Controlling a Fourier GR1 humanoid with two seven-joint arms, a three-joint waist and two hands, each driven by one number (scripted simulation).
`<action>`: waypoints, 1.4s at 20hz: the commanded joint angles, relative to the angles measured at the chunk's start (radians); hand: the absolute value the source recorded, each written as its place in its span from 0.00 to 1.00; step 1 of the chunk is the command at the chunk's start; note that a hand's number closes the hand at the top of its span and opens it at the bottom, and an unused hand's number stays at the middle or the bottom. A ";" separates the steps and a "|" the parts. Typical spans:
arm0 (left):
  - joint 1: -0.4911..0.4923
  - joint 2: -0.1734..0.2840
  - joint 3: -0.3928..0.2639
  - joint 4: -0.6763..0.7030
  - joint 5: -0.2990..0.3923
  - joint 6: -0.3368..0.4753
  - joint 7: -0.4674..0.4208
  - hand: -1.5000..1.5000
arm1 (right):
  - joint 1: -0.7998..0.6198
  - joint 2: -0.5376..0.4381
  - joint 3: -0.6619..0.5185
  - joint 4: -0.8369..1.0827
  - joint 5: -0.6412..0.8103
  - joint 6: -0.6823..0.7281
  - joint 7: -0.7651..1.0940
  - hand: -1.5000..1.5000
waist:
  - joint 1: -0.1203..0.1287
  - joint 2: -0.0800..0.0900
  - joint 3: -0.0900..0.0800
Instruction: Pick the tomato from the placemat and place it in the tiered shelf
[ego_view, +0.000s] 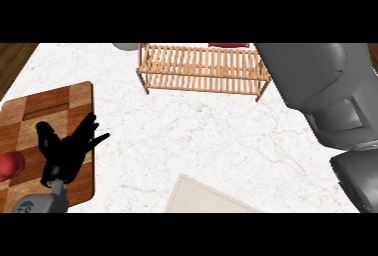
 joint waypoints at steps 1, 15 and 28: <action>-0.022 -0.004 0.009 0.037 -0.018 0.027 0.036 0.50 | 0.000 0.010 0.046 0.043 0.049 0.029 -0.012 1.00 | -0.008 0.001 -0.005; 0.005 -0.014 0.003 0.042 -0.026 -0.008 0.017 0.50 | 0.030 0.021 -0.258 -0.036 -0.188 -0.333 -0.051 0.00 | -0.001 0.005 -0.004; 0.062 -0.036 0.015 0.029 -0.040 0.006 -0.018 0.50 | 0.046 -0.152 -0.301 -0.162 -0.150 -0.492 0.080 0.00 | -0.036 -0.009 -0.004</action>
